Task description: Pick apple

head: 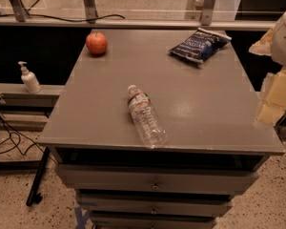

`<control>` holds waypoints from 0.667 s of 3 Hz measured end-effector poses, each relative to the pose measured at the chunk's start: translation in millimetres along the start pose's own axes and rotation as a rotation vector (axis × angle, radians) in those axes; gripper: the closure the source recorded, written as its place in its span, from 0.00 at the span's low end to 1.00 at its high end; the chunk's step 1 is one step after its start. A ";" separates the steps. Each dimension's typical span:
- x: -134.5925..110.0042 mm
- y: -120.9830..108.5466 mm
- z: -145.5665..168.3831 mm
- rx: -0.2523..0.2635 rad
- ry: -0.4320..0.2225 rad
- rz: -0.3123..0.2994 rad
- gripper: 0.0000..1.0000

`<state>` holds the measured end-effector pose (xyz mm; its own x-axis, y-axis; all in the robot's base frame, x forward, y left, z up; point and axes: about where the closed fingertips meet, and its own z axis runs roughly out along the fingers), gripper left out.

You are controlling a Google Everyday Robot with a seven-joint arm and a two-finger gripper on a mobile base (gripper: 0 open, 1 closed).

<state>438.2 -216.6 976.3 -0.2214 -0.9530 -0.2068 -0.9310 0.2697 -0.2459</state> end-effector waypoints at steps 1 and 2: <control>0.0 0.0 0.0 0.000 0.000 0.000 0.00; -12.3 -10.2 -1.6 0.003 -0.065 0.007 0.00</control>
Offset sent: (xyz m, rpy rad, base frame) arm 0.0297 0.0208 0.0131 0.1619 -0.0279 0.0221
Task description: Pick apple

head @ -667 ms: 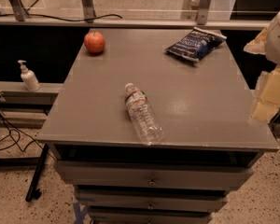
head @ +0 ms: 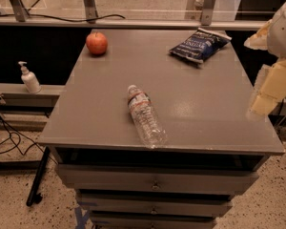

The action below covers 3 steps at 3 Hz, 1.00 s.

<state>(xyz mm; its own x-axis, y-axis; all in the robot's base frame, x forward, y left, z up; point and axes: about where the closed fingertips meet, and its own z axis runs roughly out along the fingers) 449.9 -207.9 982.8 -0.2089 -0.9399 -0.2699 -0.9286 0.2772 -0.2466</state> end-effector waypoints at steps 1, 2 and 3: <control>-41.4 -25.9 6.3 0.003 -0.125 -0.001 0.00; -98.6 -50.7 13.1 -0.003 -0.270 -0.018 0.00; -158.3 -65.3 14.6 -0.008 -0.405 -0.033 0.00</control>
Offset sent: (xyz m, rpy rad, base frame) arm 0.1160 0.1381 0.0499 0.4123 -0.1204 0.1501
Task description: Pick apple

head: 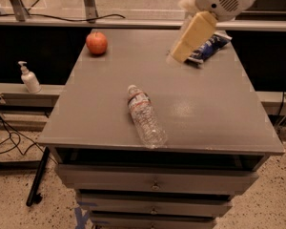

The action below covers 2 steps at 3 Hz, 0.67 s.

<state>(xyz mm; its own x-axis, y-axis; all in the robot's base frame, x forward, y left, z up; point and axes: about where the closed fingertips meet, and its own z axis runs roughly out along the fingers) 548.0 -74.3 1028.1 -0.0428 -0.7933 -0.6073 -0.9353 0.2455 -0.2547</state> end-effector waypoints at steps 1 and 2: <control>-42.5 -2.5 16.1 -0.012 -0.095 0.062 0.00; -42.6 -2.5 16.1 -0.012 -0.095 0.062 0.00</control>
Offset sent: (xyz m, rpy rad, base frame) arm 0.0087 0.0366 0.0120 0.0923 0.0133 -0.0041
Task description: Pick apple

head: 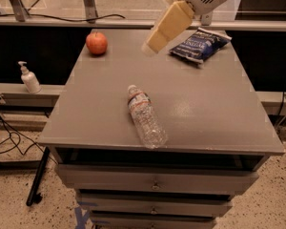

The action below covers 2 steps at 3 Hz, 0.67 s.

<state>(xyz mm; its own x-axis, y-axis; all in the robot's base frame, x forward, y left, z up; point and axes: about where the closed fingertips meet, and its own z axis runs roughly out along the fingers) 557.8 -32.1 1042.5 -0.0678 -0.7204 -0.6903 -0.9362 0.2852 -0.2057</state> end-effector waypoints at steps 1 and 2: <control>-15.5 -10.6 1.4 0.007 -0.088 0.026 0.00; -72.2 -28.7 30.0 -0.027 -0.267 0.081 0.00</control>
Offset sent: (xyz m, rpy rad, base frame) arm 0.0875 0.1280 0.0701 0.5361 0.0044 0.0371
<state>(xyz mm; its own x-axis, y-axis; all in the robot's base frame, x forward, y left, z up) 599.9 30.7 1077.4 -0.0525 -0.5027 -0.8629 -0.9404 0.3155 -0.1266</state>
